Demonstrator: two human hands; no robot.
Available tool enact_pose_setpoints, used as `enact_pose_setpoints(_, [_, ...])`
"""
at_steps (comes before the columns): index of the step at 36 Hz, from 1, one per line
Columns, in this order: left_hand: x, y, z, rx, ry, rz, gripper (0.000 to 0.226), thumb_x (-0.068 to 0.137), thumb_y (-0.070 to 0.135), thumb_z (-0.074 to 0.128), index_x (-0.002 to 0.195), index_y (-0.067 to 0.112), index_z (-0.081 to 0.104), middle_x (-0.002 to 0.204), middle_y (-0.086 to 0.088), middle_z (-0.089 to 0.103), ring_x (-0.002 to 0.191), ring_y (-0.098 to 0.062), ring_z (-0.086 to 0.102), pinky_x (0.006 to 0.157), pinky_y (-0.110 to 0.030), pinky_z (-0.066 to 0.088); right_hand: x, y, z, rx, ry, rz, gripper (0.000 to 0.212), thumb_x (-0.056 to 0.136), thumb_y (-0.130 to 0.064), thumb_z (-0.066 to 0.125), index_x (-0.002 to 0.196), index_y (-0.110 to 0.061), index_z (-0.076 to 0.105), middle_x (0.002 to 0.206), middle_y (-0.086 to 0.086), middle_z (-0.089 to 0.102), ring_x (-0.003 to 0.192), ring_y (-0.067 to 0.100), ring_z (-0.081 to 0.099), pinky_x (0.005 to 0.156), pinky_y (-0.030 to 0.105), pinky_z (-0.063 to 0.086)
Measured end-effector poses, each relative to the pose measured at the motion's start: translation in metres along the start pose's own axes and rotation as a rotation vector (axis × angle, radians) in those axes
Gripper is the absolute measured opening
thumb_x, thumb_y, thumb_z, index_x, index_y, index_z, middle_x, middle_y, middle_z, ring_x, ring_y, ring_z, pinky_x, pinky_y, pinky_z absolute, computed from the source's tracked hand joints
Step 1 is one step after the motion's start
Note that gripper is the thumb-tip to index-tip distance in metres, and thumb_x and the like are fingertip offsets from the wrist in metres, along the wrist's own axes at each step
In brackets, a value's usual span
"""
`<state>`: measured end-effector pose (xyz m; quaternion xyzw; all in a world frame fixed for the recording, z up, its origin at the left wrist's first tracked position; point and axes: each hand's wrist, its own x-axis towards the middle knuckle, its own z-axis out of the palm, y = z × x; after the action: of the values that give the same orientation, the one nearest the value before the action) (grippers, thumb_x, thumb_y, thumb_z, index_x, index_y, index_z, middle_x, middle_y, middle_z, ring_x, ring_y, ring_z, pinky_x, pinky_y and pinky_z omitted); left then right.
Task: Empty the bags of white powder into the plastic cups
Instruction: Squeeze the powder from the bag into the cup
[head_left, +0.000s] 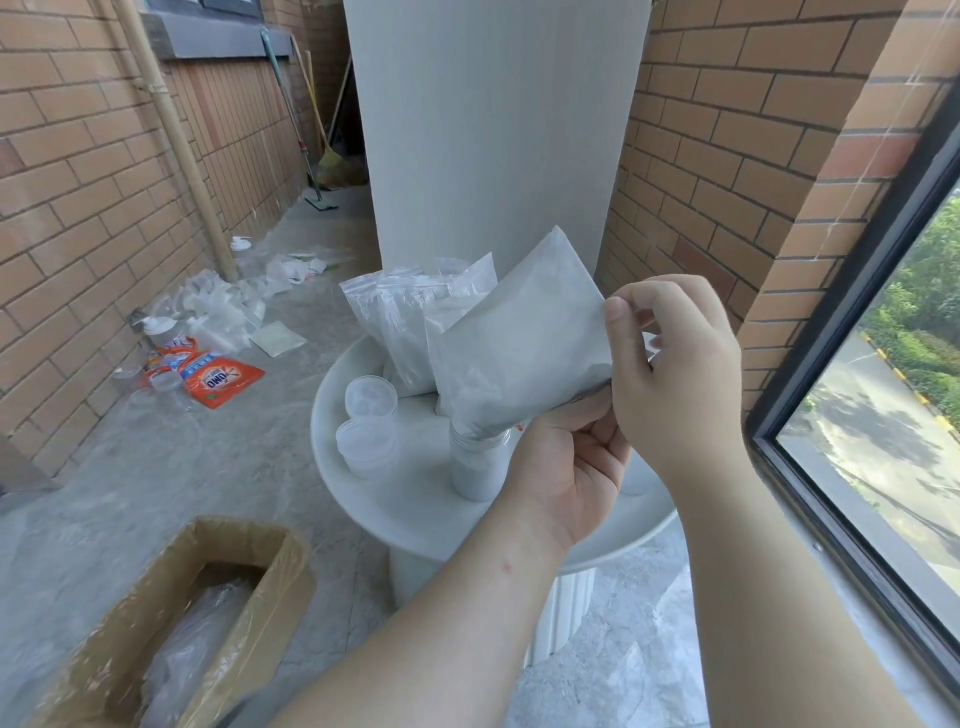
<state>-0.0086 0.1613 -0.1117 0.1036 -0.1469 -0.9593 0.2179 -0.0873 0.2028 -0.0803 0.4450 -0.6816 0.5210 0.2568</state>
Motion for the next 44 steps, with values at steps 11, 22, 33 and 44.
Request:
enact_pose_setpoints(11, [0.0007, 0.0015, -0.0014, -0.030, -0.015, 0.005, 0.025, 0.093, -0.011, 0.045, 0.091, 0.002, 0.066, 0.078, -0.006, 0.074, 0.066, -0.013, 0.072, 0.060, -0.021, 0.056, -0.0004, 0.0013, -0.0010, -0.012, -0.016, 0.012, 0.014, 0.101, -0.018, 0.057, 0.097, -0.010, 0.068, 0.100, -0.006, 0.056, 0.089, 0.000, 0.050, 0.077, 0.014, 0.041])
enact_pose_setpoints(22, [0.0023, 0.0032, -0.0022, -0.040, -0.012, 0.008, 0.022, 0.093, -0.010, 0.048, 0.099, 0.000, 0.066, 0.084, -0.009, 0.075, 0.071, -0.013, 0.073, 0.060, -0.021, 0.056, -0.0008, 0.0003, 0.0005, 0.008, -0.054, 0.022, 0.014, 0.100, -0.021, 0.058, 0.097, -0.012, 0.069, 0.099, -0.003, 0.060, 0.090, 0.007, 0.054, 0.078, 0.020, 0.041])
enact_pose_setpoints(33, [0.0008, 0.0031, -0.0001, -0.025, -0.029, 0.015, 0.022, 0.088, -0.011, 0.051, 0.096, 0.003, 0.067, 0.081, -0.005, 0.073, 0.071, -0.013, 0.072, 0.061, -0.022, 0.056, -0.0008, -0.0011, 0.0011, 0.012, -0.070, 0.017, 0.013, 0.099, -0.020, 0.059, 0.095, -0.013, 0.068, 0.097, -0.002, 0.060, 0.090, 0.007, 0.054, 0.078, 0.012, 0.039])
enact_pose_setpoints(44, [-0.0058, 0.0027, 0.0060, 0.023, 0.027, -0.027, 0.033, 0.088, -0.010, 0.041, 0.071, 0.005, 0.066, 0.057, -0.002, 0.064, 0.050, -0.012, 0.063, 0.049, -0.019, 0.050, -0.0012, -0.0019, 0.0018, 0.010, -0.062, 0.011, 0.012, 0.100, -0.018, 0.059, 0.095, -0.012, 0.068, 0.096, -0.003, 0.060, 0.088, 0.006, 0.052, 0.078, 0.010, 0.037])
